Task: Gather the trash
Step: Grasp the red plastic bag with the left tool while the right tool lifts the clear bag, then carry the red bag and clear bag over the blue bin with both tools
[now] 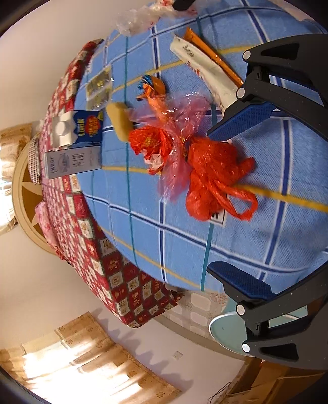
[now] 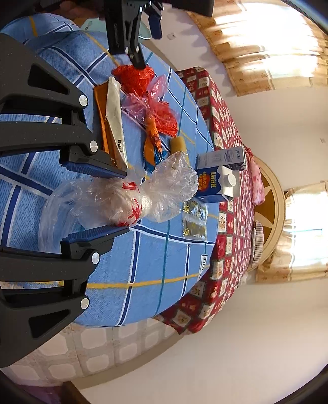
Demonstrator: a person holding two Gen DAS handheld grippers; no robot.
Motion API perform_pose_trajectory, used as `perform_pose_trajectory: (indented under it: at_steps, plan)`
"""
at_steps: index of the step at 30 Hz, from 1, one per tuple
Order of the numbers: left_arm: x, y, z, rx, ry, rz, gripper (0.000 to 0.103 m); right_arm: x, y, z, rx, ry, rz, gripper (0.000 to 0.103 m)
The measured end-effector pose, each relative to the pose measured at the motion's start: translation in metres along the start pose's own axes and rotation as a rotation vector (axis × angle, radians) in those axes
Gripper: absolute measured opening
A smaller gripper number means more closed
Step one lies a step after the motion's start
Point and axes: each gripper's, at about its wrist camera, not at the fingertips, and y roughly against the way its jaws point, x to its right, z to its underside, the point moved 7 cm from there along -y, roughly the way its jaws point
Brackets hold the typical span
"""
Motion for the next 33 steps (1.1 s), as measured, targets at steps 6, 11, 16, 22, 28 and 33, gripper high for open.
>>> perform_pose_trajectory:
  at_steps: [6,11,16,22,28,33]
  plan:
    - [0.007,-0.025,0.014,-0.087,0.018,0.098,0.028,0.001,-0.007,0.006,-0.016,-0.004,-0.020,0.037]
    - [-0.005,-0.012,0.018,-0.047,0.012,0.107,0.019,-0.008,-0.001,0.004,-0.004,0.002,-0.041,0.037]
    - [-0.034,0.017,0.022,0.012,0.007,0.085,0.019,-0.024,0.007,-0.001,0.020,0.020,-0.063,0.037]
    - [-0.075,0.039,0.033,0.053,0.001,0.004,0.019,-0.058,0.011,-0.008,0.032,0.073,-0.107,0.037]
    - [-0.107,0.042,0.050,0.049,0.014,-0.048,0.019,-0.105,0.003,-0.018,0.031,0.142,-0.154,0.037]
    - [-0.131,0.043,0.061,0.045,0.042,-0.078,0.019,-0.139,-0.003,-0.025,0.034,0.188,-0.186,0.037]
